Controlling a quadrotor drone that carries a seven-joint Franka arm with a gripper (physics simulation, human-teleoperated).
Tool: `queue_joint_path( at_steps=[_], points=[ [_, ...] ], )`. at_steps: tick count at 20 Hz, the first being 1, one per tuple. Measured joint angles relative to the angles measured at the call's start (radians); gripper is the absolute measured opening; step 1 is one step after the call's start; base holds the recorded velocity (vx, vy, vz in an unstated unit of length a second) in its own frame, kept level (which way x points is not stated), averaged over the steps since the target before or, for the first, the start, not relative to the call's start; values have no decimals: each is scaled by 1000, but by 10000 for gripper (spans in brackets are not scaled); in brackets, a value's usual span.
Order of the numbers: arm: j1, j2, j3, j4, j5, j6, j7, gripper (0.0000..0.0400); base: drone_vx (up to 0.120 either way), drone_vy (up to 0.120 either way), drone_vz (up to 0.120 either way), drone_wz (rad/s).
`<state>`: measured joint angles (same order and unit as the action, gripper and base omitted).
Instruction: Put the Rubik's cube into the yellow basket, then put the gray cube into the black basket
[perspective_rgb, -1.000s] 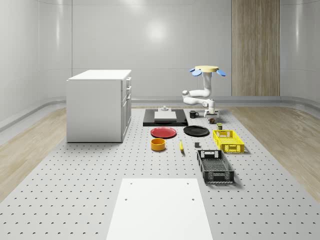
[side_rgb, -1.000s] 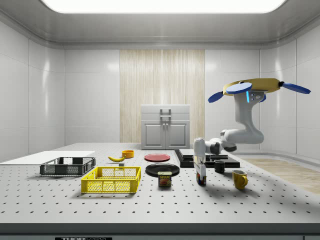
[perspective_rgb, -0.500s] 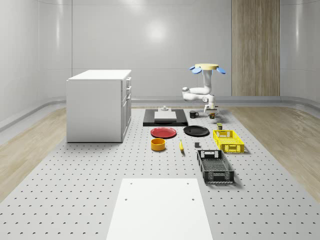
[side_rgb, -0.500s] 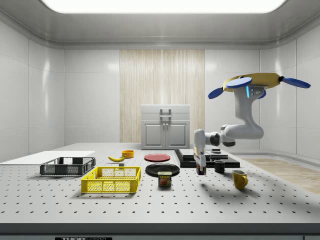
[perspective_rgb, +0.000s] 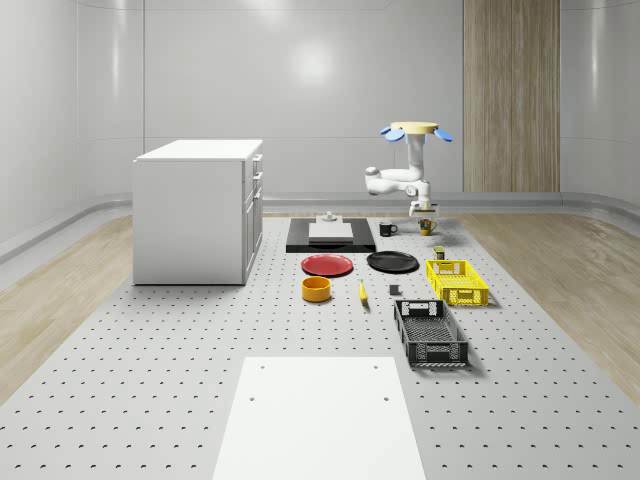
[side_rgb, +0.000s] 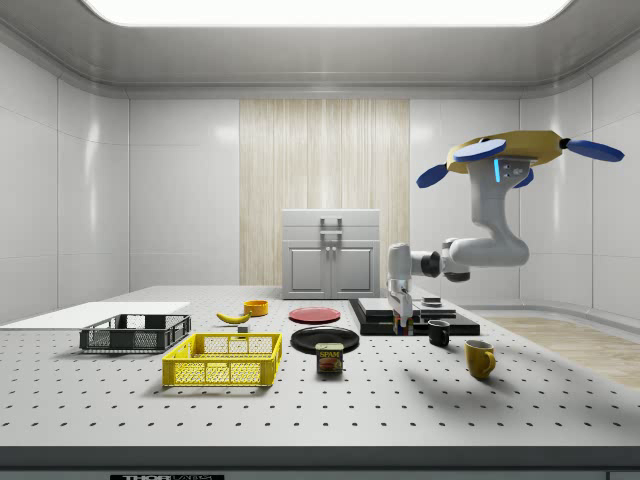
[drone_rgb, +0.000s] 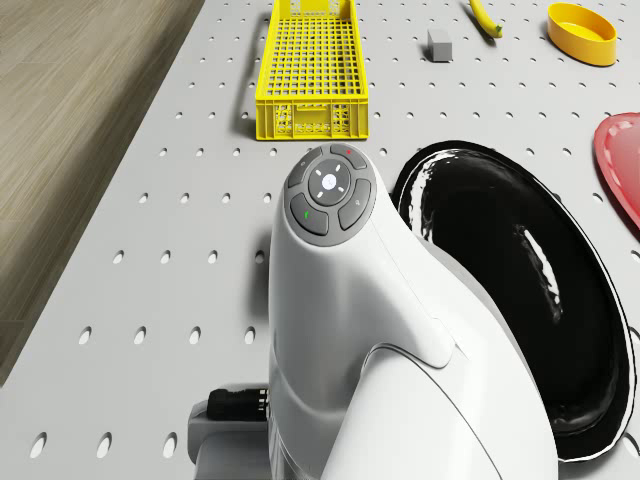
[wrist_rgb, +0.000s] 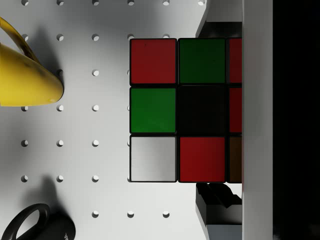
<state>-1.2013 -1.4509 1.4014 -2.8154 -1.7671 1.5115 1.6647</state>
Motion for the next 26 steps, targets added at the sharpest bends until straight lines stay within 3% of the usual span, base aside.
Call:
queue_joint_path(
  at_steps=[7,26],
  points=[
    [-3,-19,5,0,11,16,3,350,80,109,0,0],
    [-11,-62,10,2,29,56,9,350,120,0,0,0]
  ],
)
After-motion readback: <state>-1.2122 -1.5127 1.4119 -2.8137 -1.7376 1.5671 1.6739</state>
